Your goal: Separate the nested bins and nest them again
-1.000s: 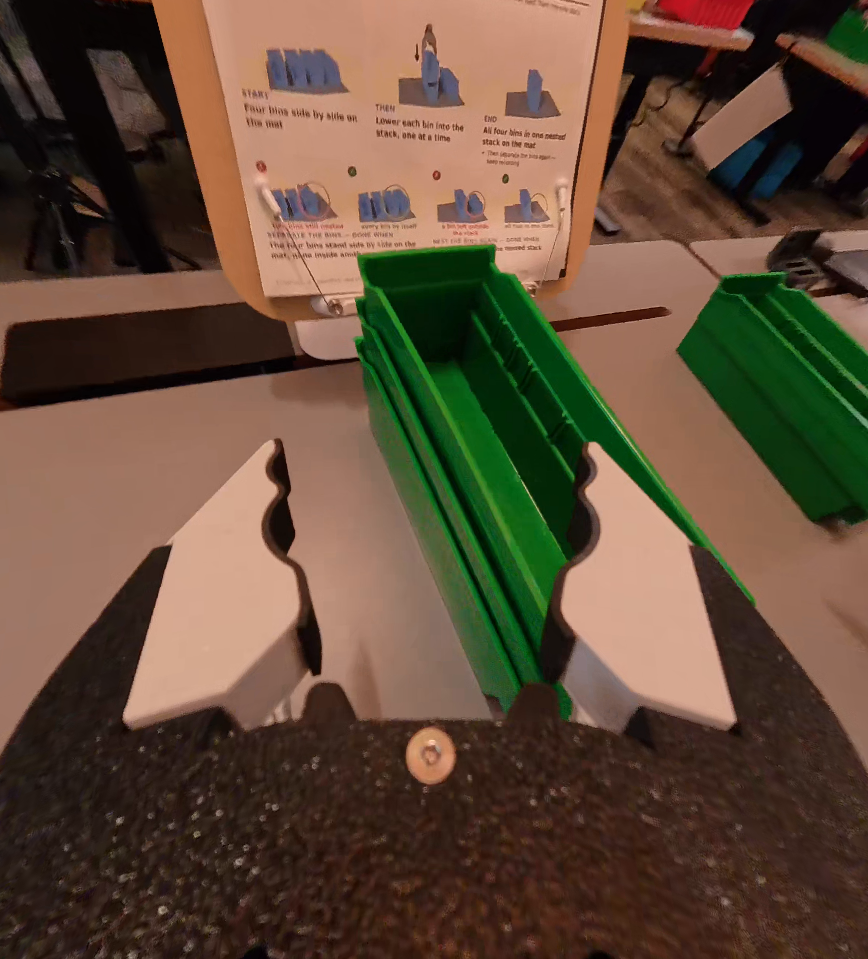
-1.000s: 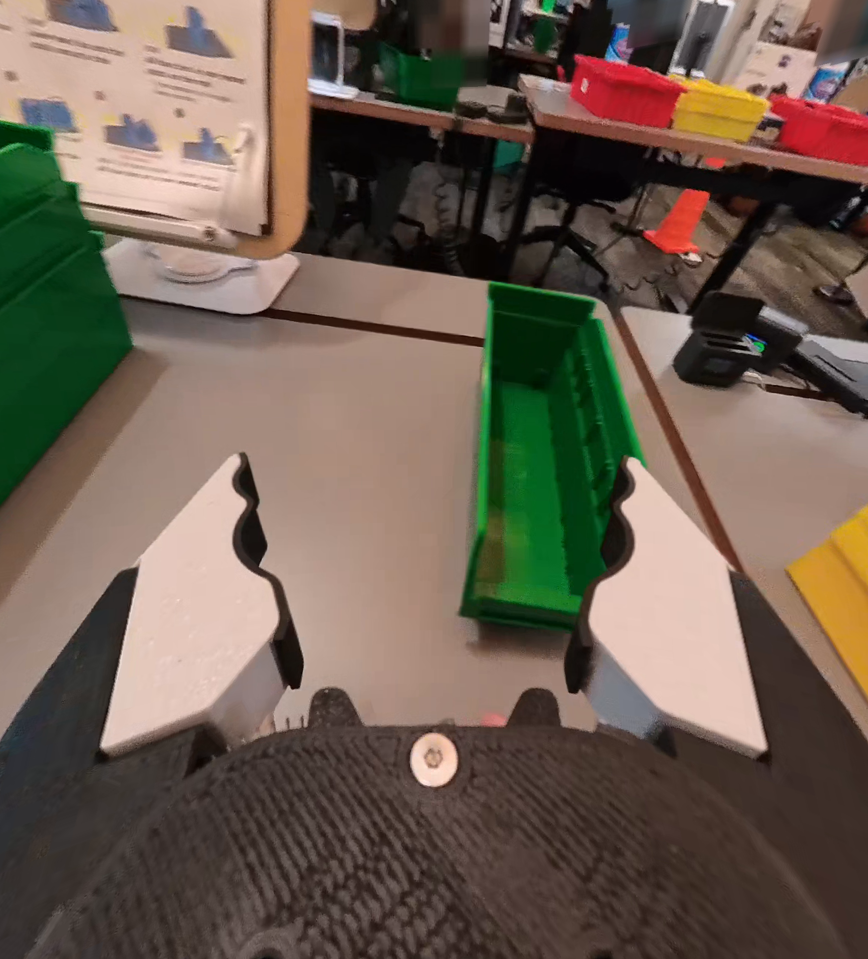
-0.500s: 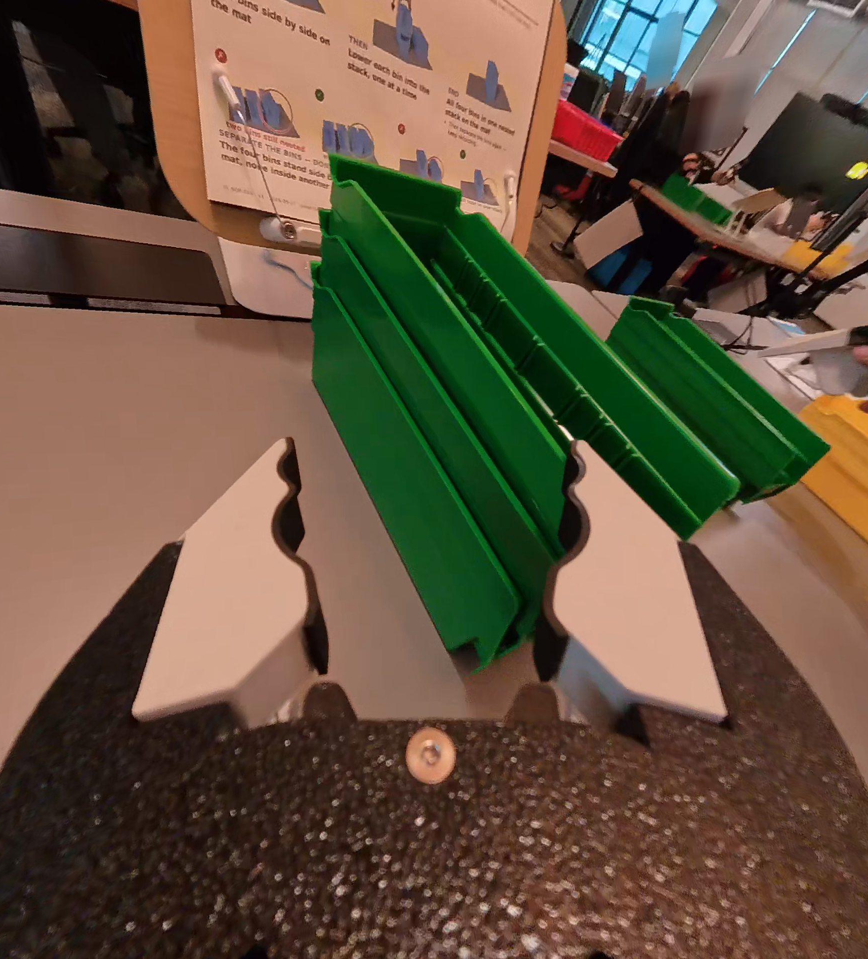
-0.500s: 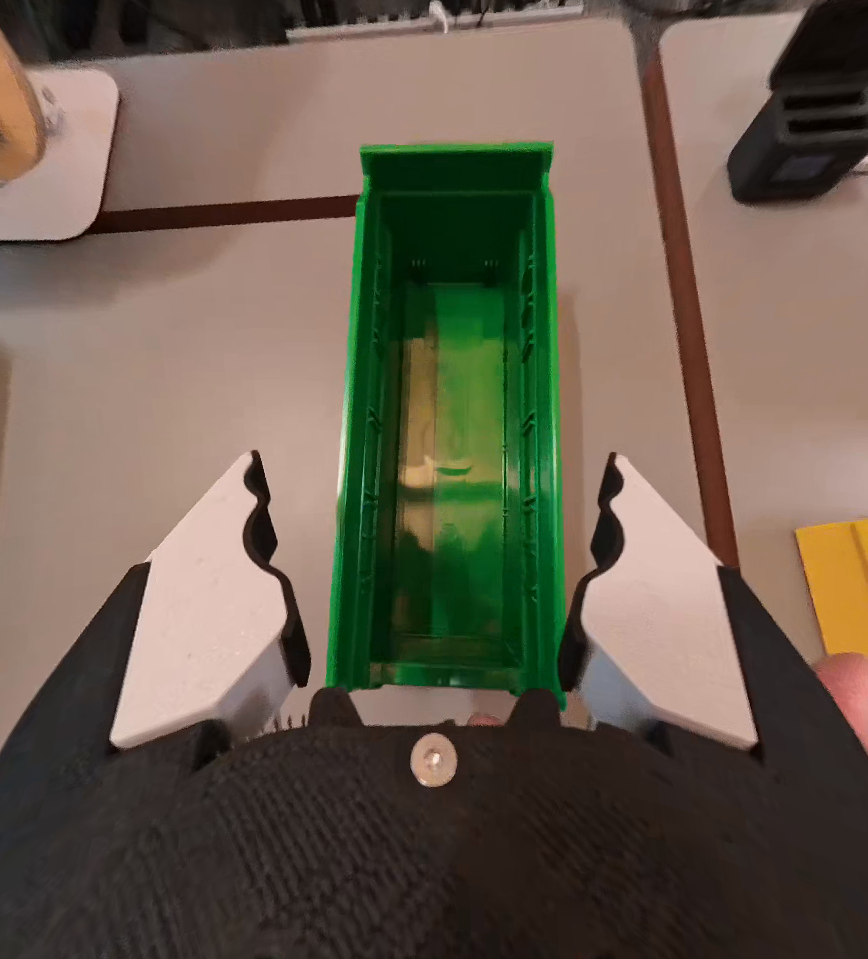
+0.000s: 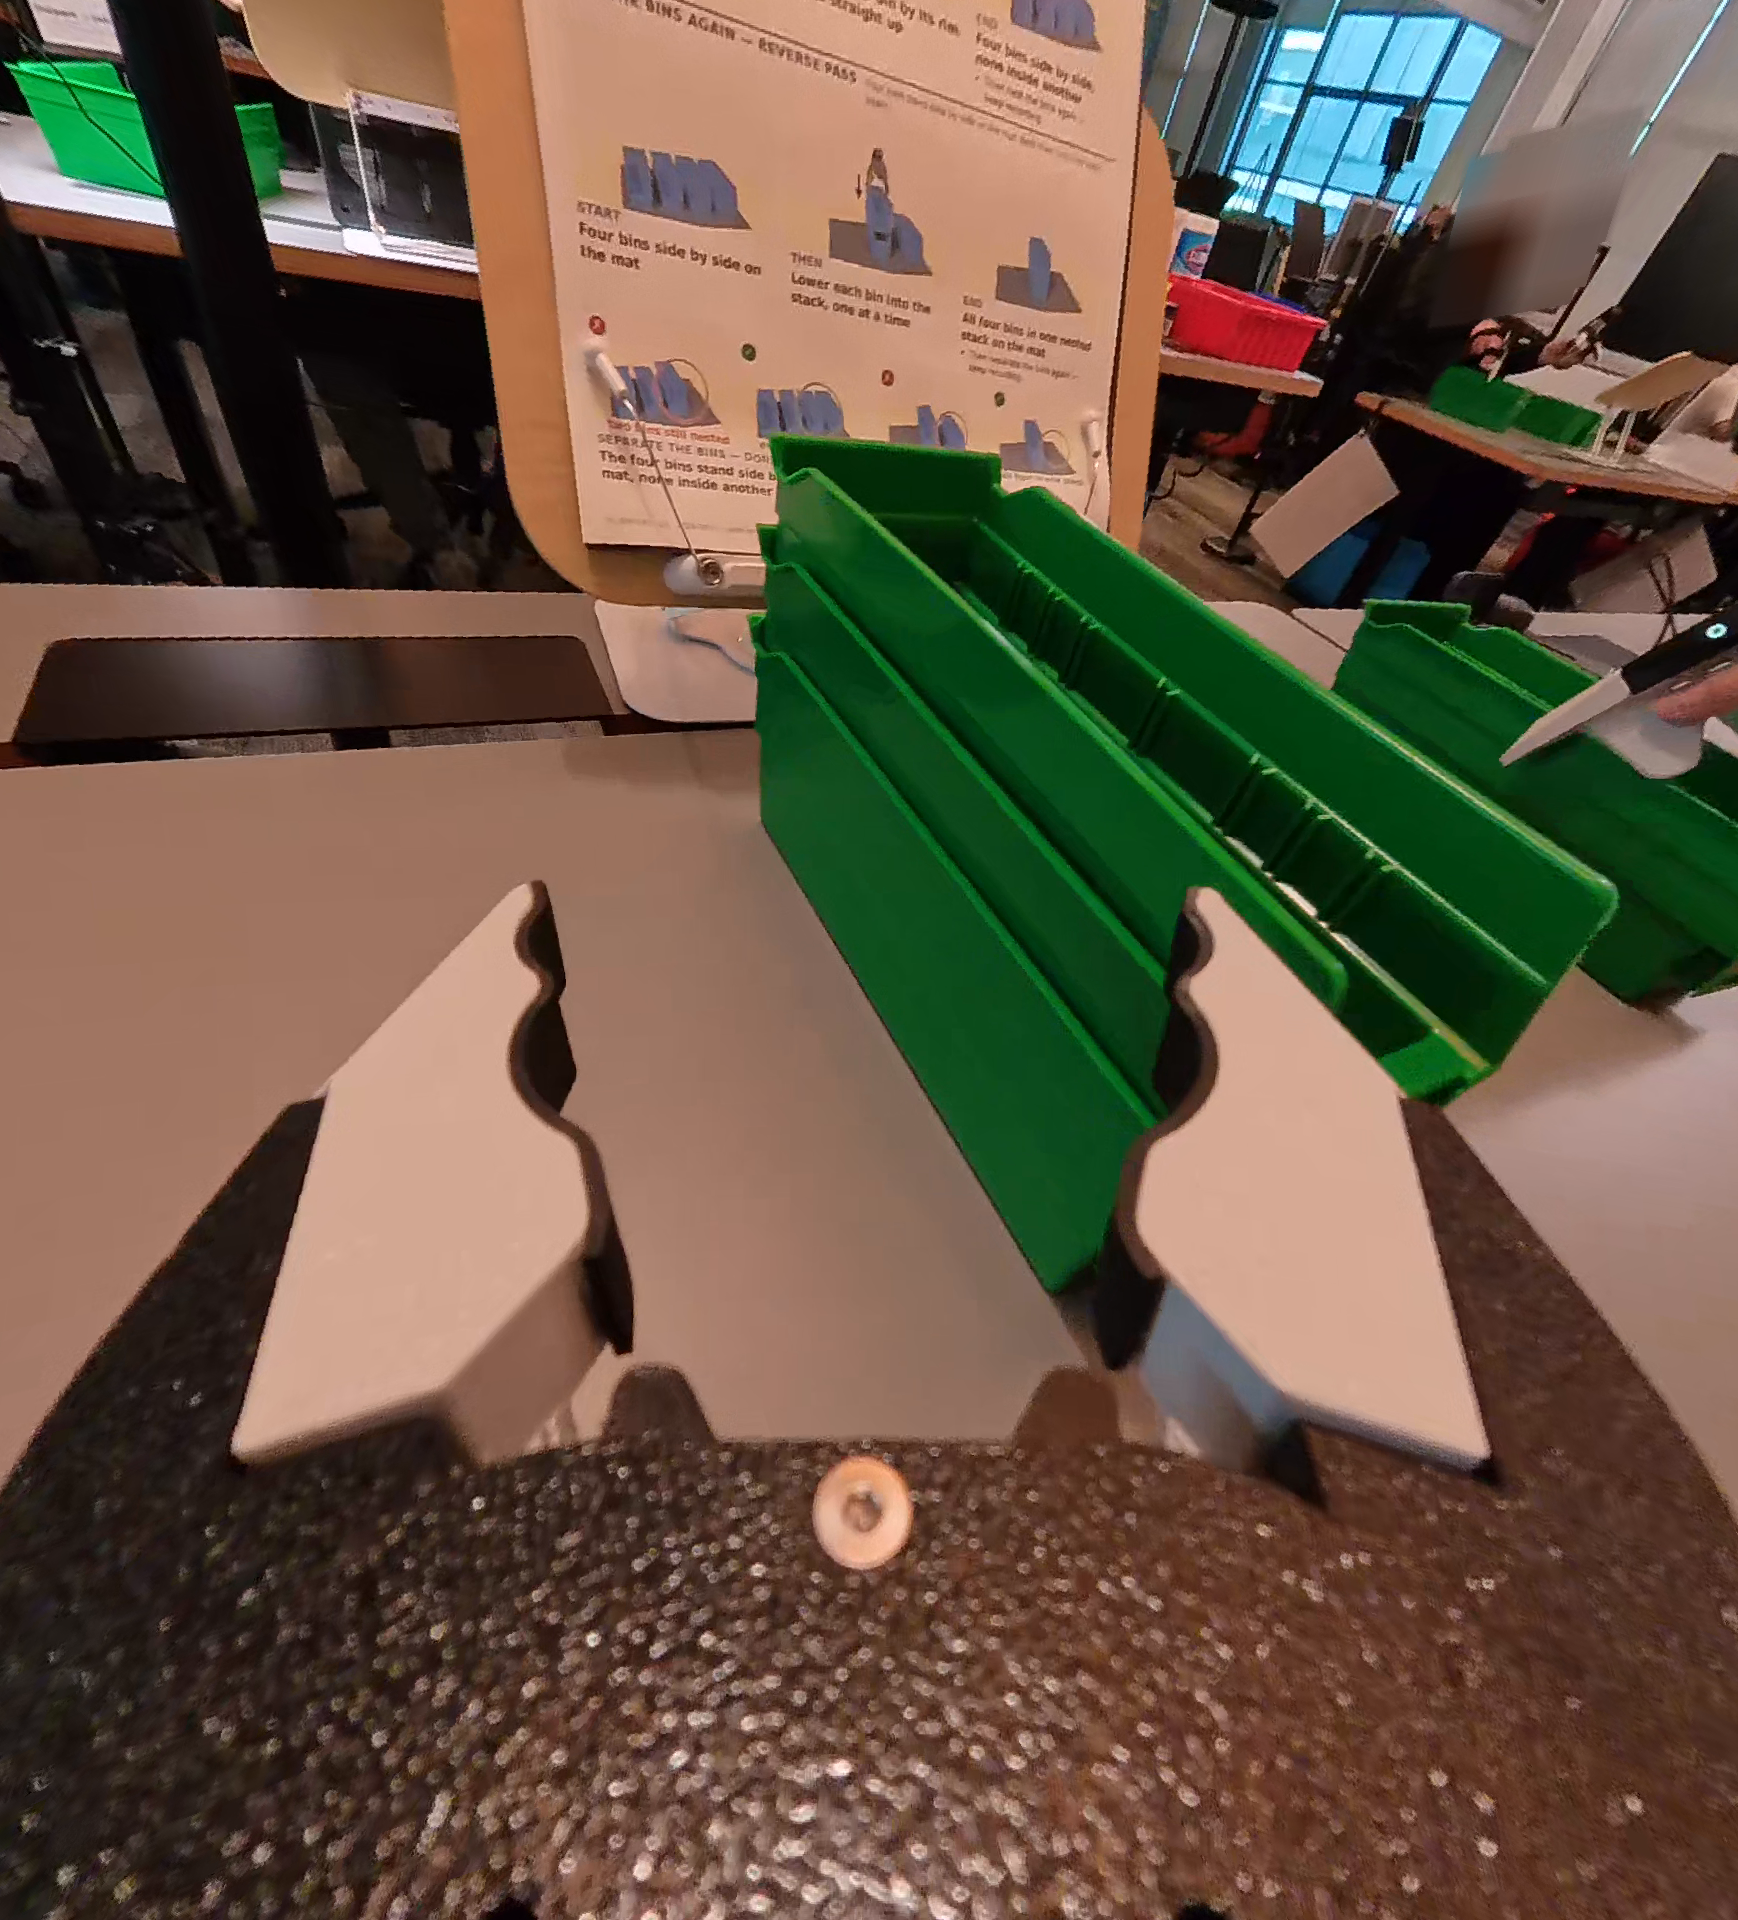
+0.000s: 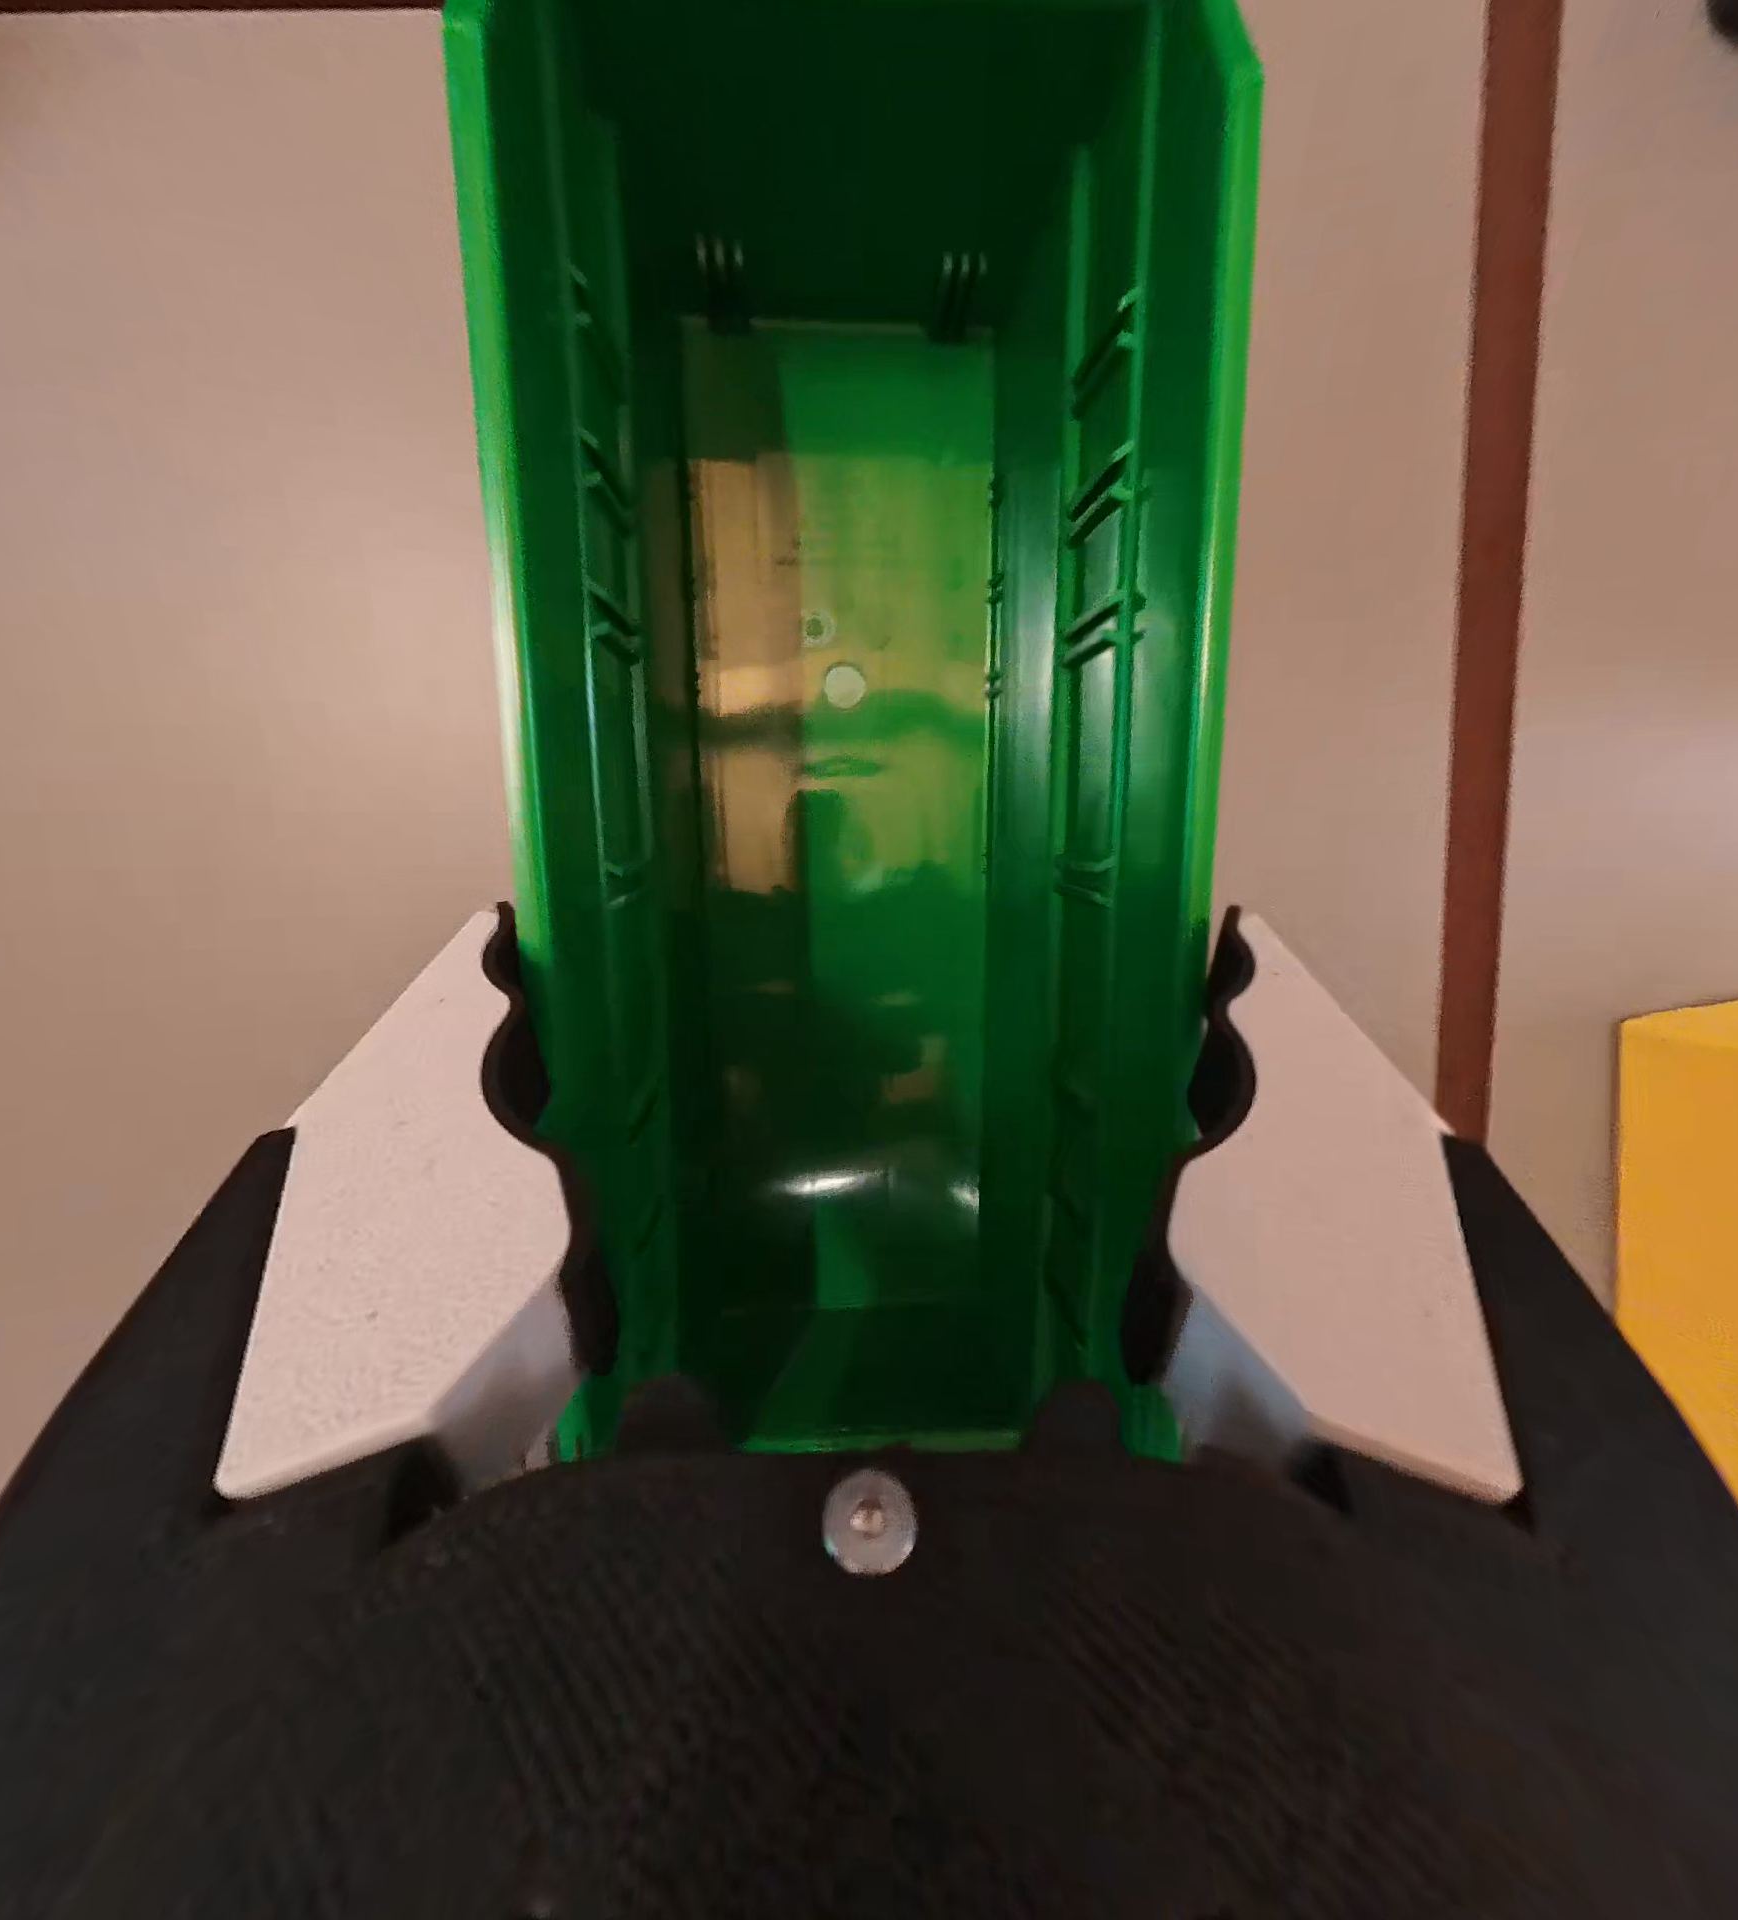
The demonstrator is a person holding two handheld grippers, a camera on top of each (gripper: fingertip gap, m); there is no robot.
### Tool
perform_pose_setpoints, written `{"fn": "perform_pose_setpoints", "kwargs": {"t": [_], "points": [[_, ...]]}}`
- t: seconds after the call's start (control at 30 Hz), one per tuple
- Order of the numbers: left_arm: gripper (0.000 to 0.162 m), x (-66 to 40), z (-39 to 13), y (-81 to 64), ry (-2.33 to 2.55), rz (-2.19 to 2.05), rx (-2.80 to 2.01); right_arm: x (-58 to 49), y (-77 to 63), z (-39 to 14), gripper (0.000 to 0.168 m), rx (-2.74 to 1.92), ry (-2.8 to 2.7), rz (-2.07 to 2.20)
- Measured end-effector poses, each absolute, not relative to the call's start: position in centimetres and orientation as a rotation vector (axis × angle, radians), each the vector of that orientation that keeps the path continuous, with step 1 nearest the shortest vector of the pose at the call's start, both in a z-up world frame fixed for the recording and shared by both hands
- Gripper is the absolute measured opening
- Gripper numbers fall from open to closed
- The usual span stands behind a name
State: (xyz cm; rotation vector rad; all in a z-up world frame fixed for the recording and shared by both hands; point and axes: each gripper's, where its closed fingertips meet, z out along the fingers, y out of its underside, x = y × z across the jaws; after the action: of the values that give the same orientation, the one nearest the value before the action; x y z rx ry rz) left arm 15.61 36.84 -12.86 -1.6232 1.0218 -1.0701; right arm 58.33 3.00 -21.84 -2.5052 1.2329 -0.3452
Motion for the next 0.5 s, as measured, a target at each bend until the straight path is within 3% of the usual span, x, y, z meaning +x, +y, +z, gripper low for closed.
{"fn": "perform_pose_setpoints", "kwargs": {"t": [0.2,0.5], "points": [[0.113,15.0,-13.8,37.2,1.01,-1.09,-1.599,58.1,3.0,-22.3,0.125,-2.531,1.251,-0.273],[0.111,14.8,-14.2,36.3,1.037,-1.135,-1.611,58.1,3.0,-21.8,0.099,-2.501,1.354,-0.21]]}}
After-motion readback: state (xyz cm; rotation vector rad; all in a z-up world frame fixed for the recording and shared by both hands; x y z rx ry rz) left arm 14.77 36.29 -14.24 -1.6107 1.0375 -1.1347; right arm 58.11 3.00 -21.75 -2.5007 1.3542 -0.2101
